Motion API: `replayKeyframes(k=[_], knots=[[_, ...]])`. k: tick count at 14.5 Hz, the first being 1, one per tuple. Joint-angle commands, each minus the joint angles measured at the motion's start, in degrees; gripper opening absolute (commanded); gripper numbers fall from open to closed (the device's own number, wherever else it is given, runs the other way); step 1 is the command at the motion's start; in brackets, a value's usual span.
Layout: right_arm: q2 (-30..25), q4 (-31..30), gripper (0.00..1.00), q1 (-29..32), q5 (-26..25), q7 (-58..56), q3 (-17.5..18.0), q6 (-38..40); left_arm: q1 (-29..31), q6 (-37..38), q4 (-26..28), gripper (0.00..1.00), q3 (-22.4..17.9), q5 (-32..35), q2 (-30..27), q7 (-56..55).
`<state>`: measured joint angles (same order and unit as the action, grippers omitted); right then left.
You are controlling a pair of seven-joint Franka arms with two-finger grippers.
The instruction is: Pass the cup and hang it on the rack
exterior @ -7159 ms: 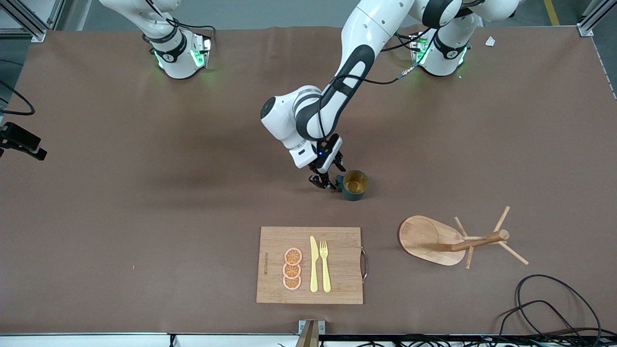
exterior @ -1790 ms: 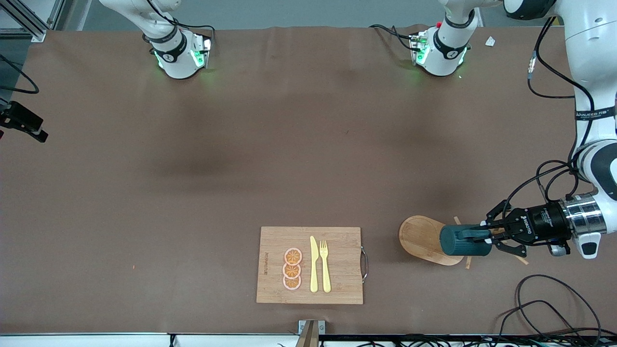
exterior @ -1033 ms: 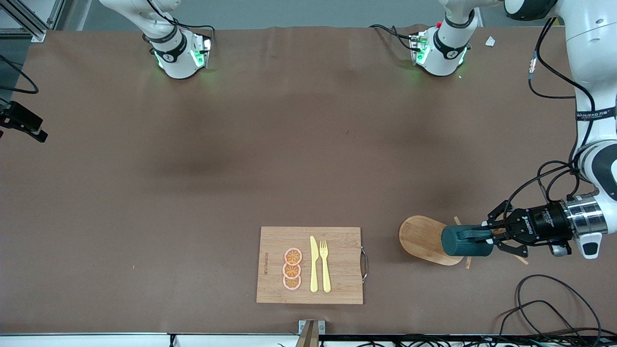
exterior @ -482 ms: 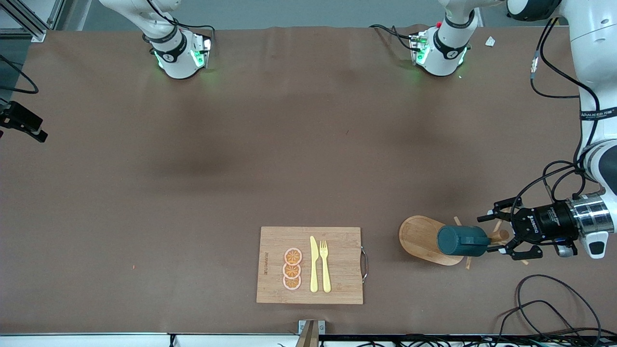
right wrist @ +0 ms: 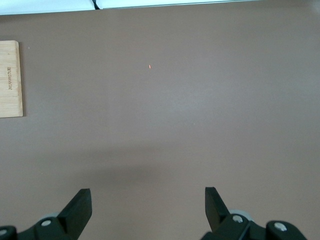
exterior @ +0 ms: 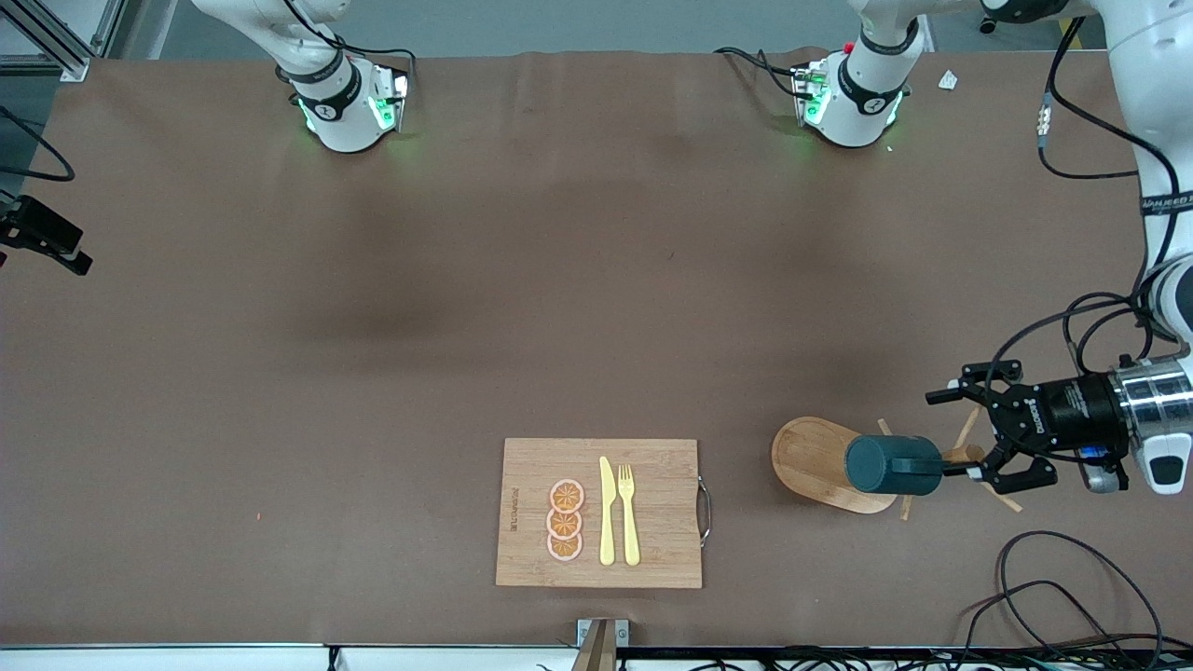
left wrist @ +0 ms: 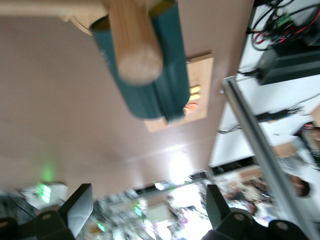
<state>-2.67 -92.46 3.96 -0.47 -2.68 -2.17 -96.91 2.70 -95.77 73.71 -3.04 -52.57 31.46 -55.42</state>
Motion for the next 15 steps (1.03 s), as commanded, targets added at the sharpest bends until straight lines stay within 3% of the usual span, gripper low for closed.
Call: replayKeyframes(k=[1,5,10,12,15], knots=[[-0.67,-0.09,1.0,0.17,-0.84,0.57,0.32,0.67,-4.44,0.06,1.09,1.0,1.71,13.05,-5.78,0.31],[-0.67,-0.09,1.0,0.17,-1.02,0.57,0.32,0.59,-4.46,2.23,1.26,1.0,8.12,35.89,-11.85,11.53],[-0.67,-0.09,1.0,0.17,-1.02,0.57,0.32,1.2,-4.46,8.75,1.26,1.0,13.75,57.63,-17.39,26.13],[-0.68,-0.09,1.0,0.17,-1.02,0.57,0.32,1.2,-3.5,11.56,2.14,1.0,14.12,58.55,-20.72,31.93],[-0.67,-0.09,1.0,0.17,-1.02,0.57,0.32,1.2,-0.77,12.1,11.43,1.0,12.89,57.67,-29.85,41.5]])
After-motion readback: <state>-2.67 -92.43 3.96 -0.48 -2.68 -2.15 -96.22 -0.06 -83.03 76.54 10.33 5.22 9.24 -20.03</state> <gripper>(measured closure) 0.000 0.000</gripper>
